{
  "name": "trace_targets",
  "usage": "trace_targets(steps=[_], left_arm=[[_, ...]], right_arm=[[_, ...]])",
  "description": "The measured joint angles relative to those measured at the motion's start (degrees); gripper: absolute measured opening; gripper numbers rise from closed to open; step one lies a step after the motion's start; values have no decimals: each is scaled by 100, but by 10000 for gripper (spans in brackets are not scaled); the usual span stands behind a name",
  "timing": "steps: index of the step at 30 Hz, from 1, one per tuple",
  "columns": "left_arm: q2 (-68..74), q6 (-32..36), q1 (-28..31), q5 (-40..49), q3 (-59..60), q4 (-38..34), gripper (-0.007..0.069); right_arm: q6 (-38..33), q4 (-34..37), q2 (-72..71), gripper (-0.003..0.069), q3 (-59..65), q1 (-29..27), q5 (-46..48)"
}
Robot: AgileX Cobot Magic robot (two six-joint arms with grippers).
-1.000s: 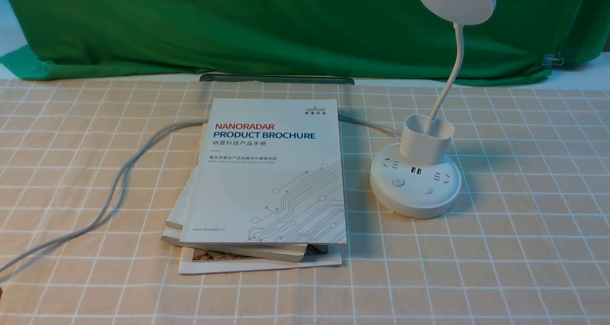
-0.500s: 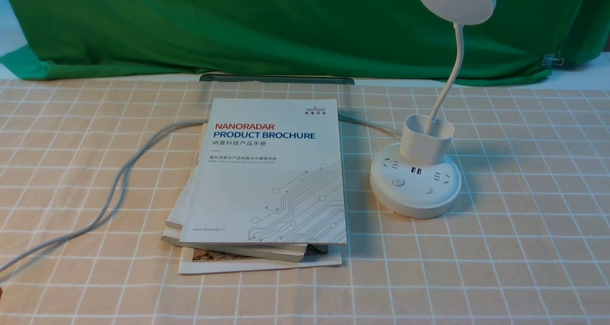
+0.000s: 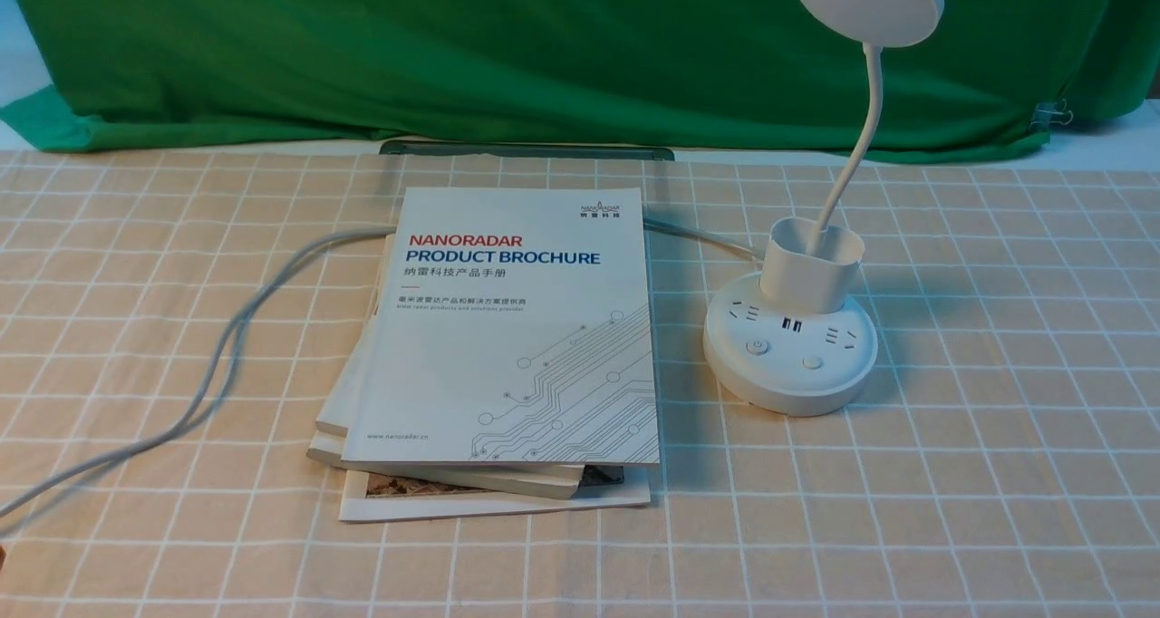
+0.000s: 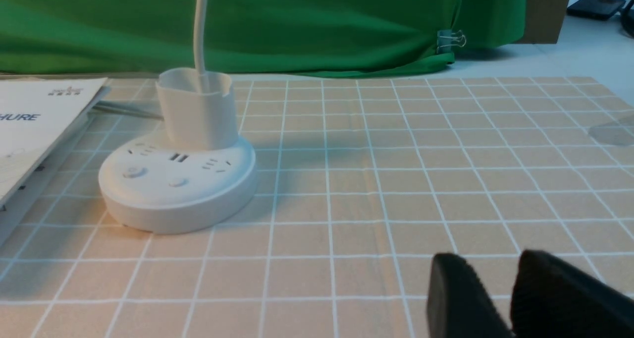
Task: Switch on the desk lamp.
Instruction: Use the right arm to press the button switch on the lamp holder
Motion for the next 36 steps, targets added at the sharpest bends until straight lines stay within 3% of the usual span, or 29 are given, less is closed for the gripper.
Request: trace_targets(steps=[7,10,14,15,16,20,25,27,30,33,36], left_arm=[[0,0,0,0,0,0,21],[0,0,0,0,0,0,21],[0,0,0,0,0,0,21],[0,0,0,0,0,0,21],[0,0,0,0,0,0,21],[0,0,0,0,0,0,21],[0,0,0,0,0,0,21],[0,0,0,0,0,0,21],[0,0,0,0,0,0,21],[0,0,0,0,0,0,21],[0,0,0,0,0,0,21]], right_arm=[[282,70,0,241,0,0,0],[1161,443,0,241,0,0,0],[3527,1528,0,241,0,0,0],[3527,1528,0,241,0,0,0],[4409,1751,0,241,0,0,0],[5026,1659,0,241,0,0,0],[4876,1077,0,241,0,0,-92],[4531,911,0,235,0,19,-680],[3541,855,5,204,-107,166,-1111],[2429,836,226,152,-699,332,-665],[883,819,948,53,-1726,517,127]])
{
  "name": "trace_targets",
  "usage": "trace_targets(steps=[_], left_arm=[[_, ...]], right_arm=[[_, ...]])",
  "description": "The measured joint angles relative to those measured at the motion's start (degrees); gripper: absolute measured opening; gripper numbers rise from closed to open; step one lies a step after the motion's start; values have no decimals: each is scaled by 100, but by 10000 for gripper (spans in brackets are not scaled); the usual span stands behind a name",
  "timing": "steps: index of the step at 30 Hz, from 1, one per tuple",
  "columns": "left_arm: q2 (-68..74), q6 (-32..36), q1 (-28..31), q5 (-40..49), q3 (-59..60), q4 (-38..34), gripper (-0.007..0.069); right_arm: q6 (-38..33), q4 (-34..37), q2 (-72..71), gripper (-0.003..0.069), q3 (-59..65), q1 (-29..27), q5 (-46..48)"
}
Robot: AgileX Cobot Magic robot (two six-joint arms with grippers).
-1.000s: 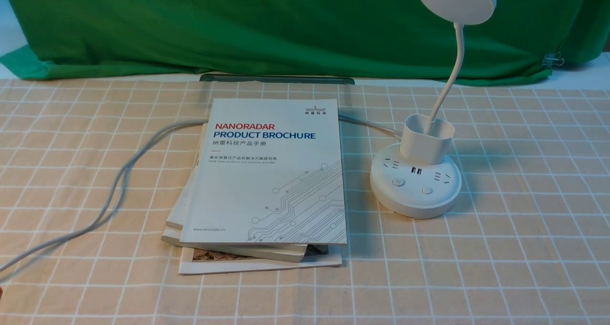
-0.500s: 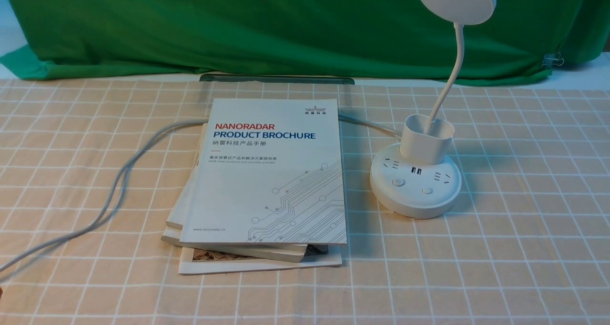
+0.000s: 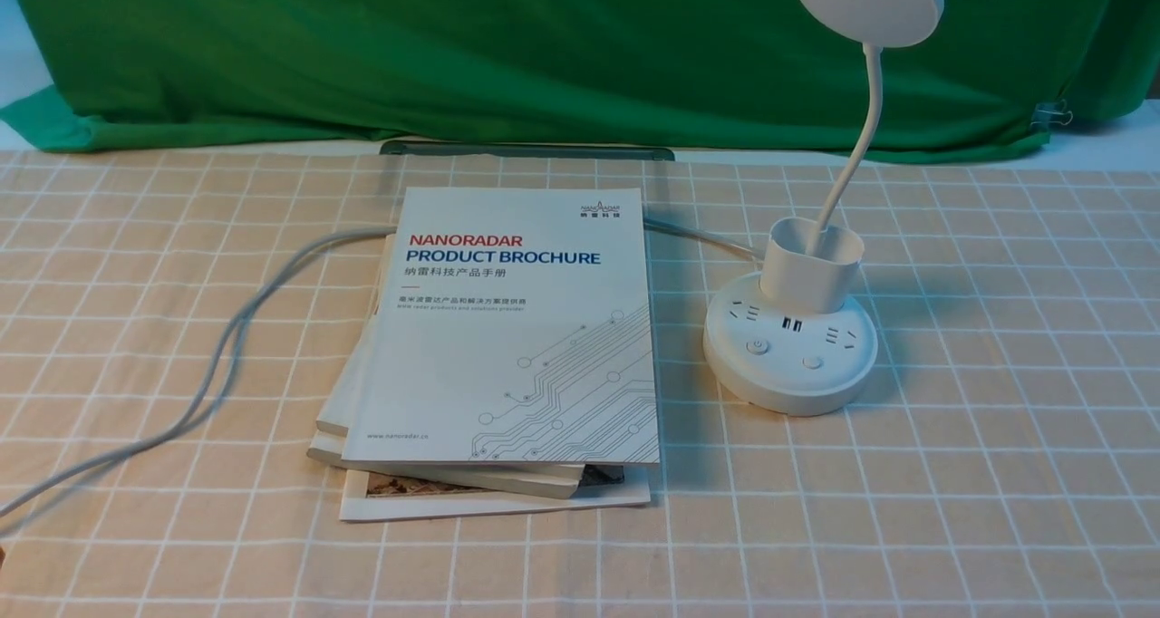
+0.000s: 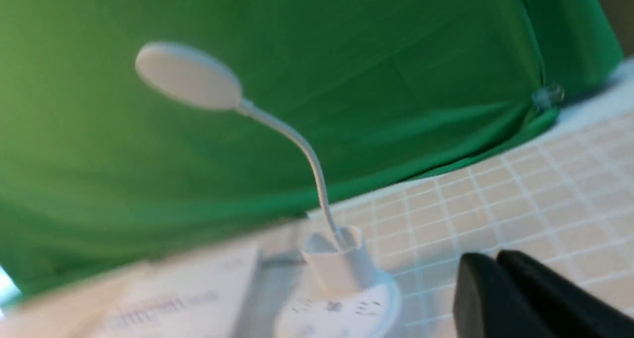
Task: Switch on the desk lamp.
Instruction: Use the right arm to press the button switch on the lamp holder
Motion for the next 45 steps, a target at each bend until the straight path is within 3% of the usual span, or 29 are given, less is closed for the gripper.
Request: trace_targets(steps=[6,9,13,28,45], left_arm=[[0,0,0,0,0,0,21],[0,0,0,0,0,0,21],[0,0,0,0,0,0,21],[0,0,0,0,0,0,21],[0,0,0,0,0,0,21]], right_arm=[[-2264,-6,2165,29,-2293,66,1893],[-2728,-10,3335,29,-3227,66,3018],[-2931,-10,4607,29,-3968,168,3689],[-3064,-12,8236,28,-5133,1372,3267],[-3120,-17,9661,28,-5796,1492,2575]])
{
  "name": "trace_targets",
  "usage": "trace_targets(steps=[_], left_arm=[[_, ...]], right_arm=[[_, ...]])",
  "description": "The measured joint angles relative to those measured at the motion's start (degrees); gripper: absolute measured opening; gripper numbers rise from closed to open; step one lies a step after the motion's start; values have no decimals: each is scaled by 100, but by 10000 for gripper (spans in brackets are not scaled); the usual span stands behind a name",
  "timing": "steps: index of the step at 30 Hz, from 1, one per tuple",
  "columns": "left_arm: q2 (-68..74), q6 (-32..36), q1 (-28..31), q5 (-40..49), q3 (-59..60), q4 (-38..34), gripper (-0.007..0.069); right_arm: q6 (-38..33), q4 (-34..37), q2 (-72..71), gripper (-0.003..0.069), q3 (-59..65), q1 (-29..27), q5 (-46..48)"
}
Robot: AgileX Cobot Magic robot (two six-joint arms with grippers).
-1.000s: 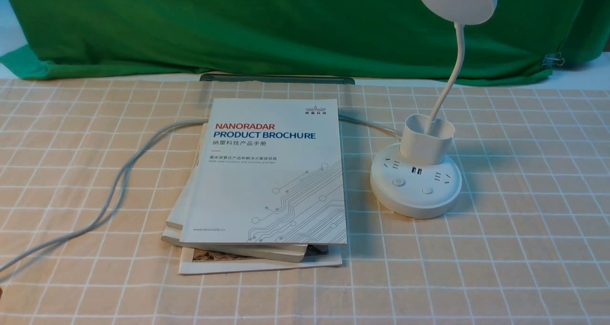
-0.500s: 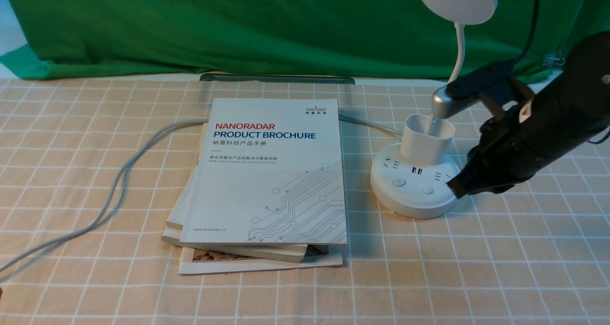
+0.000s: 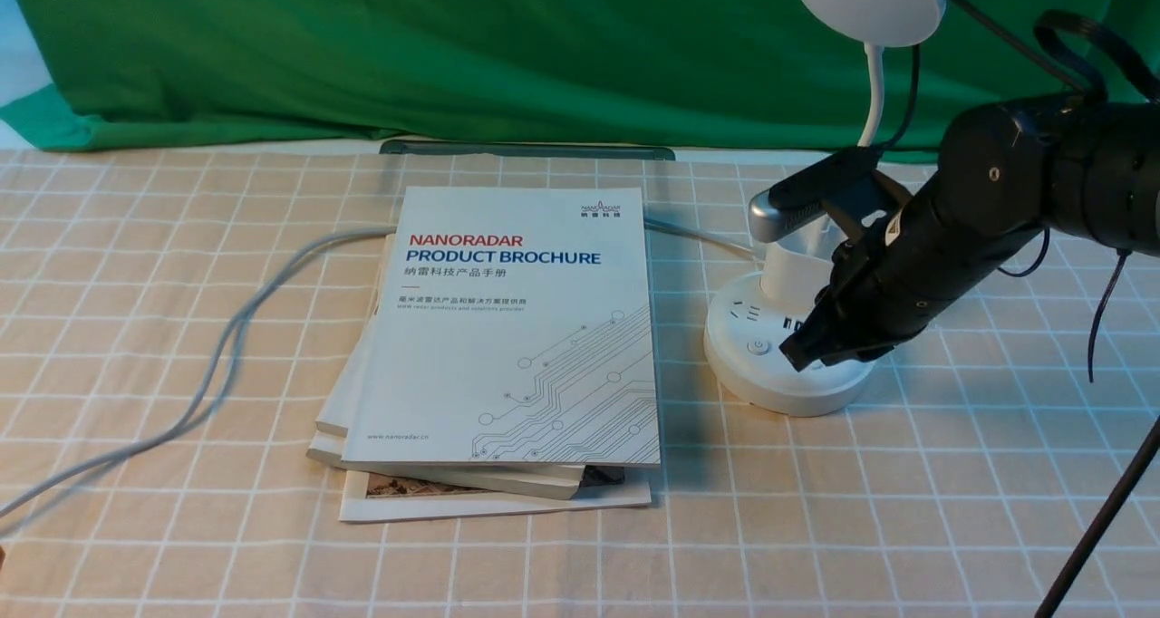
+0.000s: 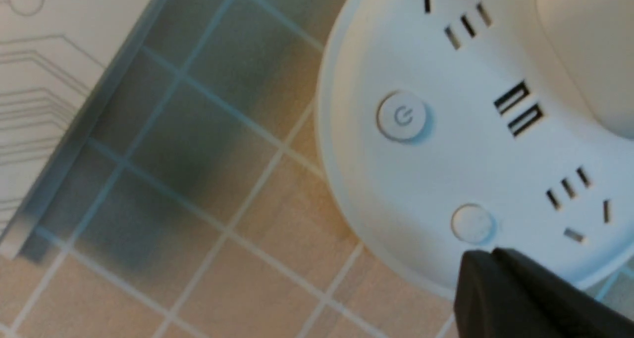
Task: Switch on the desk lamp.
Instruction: Use the right arm to press the button switch on the lamp holder
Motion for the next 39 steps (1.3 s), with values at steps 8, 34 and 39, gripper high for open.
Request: trace_targets(steps=[8,34,39], left_arm=[[0,0,0,0,0,0,21],[0,0,0,0,0,0,21],[0,0,0,0,0,0,21]], right_arm=[[0,-31,316,28,-28,-62,-264],[110,-37,532,28,-79,-68,-422],[110,-37,526,28,-10,-68,-507]])
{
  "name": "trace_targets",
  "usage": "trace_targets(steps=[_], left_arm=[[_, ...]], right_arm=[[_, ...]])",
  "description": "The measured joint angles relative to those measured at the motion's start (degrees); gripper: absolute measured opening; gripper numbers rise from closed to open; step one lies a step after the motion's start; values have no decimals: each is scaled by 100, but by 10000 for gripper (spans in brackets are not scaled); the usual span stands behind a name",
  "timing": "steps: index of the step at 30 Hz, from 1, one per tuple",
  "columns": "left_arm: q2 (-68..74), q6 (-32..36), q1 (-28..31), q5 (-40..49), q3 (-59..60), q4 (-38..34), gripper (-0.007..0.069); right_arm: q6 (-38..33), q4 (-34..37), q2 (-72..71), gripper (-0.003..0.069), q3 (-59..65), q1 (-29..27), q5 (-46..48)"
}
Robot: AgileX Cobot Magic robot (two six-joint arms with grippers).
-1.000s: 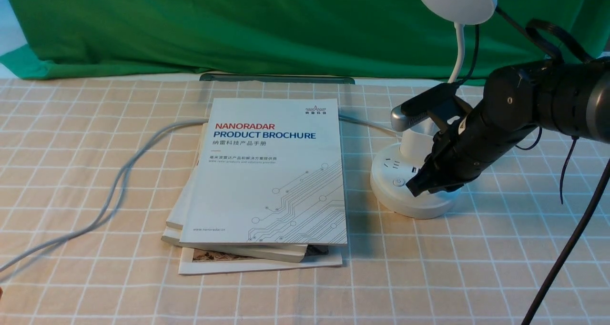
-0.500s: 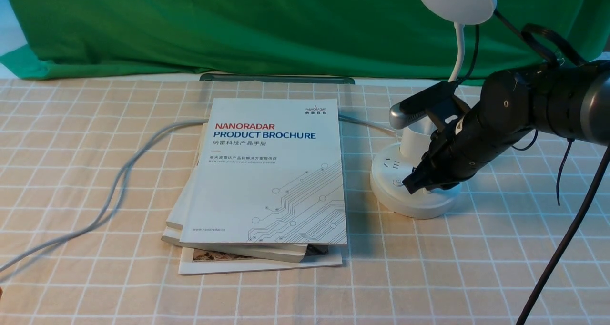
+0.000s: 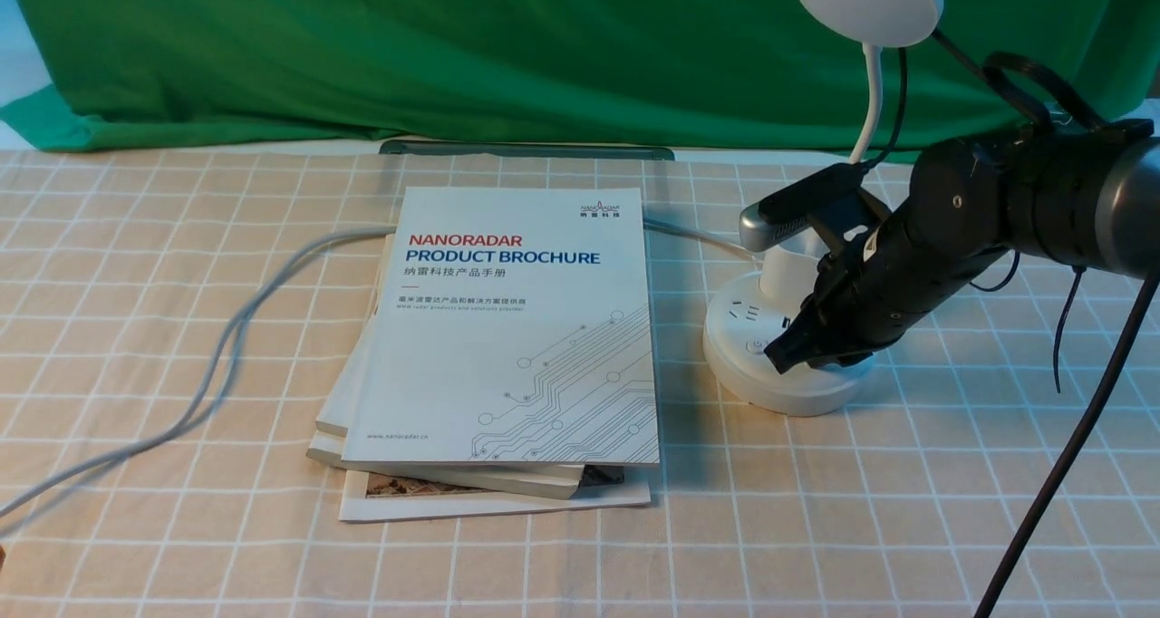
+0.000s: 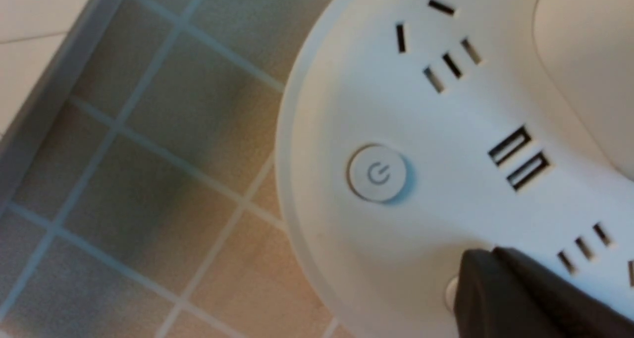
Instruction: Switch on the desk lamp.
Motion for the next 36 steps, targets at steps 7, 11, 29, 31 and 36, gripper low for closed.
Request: trace_targets(steps=[7,11,29,31,36], left_arm=[[0,0,0,0,0,0,21],[0,0,0,0,0,0,21],[0,0,0,0,0,0,21],[0,0,0,0,0,0,21],[0,0,0,0,0,0,21]], right_arm=[[83,0,-465,28,150,0,192],[251,0,-1239,29,182,0,191],[767,5,-7257,38,3463,0,-747],[802,5,-7528,38,3579,0,-740],[1120,-159,-8599,41,4128,0,-735]])
